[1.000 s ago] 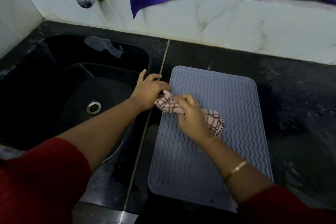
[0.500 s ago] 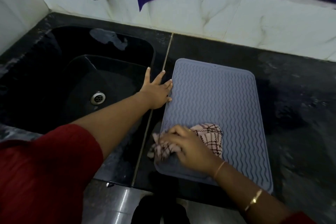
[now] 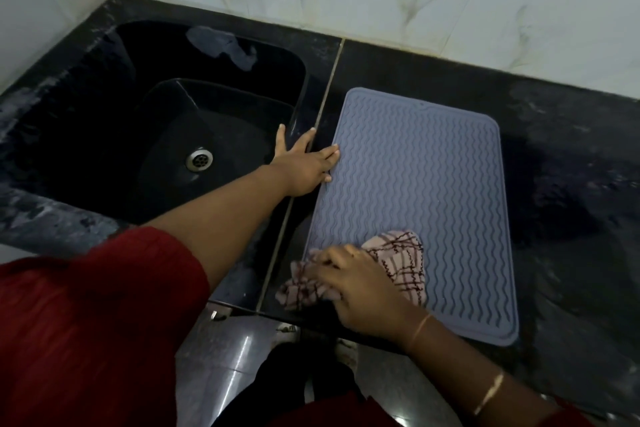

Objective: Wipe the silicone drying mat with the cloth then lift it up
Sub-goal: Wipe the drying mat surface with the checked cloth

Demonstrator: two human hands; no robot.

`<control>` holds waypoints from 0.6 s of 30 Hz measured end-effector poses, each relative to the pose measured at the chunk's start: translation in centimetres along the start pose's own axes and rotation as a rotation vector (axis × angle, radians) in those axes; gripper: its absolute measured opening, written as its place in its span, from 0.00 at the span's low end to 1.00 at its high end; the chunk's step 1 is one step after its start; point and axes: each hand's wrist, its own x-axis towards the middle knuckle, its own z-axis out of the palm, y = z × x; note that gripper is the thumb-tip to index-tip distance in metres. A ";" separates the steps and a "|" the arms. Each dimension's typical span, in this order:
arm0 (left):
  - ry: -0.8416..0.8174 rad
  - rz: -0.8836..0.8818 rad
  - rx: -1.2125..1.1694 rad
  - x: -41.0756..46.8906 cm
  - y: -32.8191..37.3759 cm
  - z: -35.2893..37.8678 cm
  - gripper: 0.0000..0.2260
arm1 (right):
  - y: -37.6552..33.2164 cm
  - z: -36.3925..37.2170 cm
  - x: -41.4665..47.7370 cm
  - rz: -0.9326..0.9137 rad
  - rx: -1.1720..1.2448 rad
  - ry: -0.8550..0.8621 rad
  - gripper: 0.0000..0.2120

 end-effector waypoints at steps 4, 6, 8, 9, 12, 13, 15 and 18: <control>0.009 -0.026 -0.057 0.0 0.6 0.4 0.24 | 2.3 -2.7 1.1 0.054 0.260 0.073 0.19; -0.009 -0.041 -0.131 -0.2 0.7 0.6 0.24 | 4.5 -3.9 3.1 0.145 0.103 0.307 0.19; -0.035 -0.051 -0.180 -0.4 0.7 0.8 0.25 | 5.7 -4.4 5.2 0.272 -0.109 0.357 0.20; -0.042 -0.046 -0.158 -0.5 0.7 0.7 0.26 | 5.6 -4.1 5.9 0.324 -0.194 0.286 0.21; -0.038 -0.047 -0.131 -0.5 0.7 0.5 0.25 | 4.2 -2.6 4.9 0.221 -0.296 0.170 0.19; -0.036 -0.052 -0.142 -0.4 0.6 0.5 0.24 | 3.7 -2.2 3.9 0.161 -0.280 0.155 0.18; -0.035 -0.051 -0.157 -0.2 0.6 0.5 0.24 | 2.7 -1.9 1.8 0.072 -0.180 0.039 0.19; -0.016 -0.049 -0.149 0.2 0.4 0.2 0.24 | 2.7 -3.0 0.6 0.060 0.141 -0.097 0.22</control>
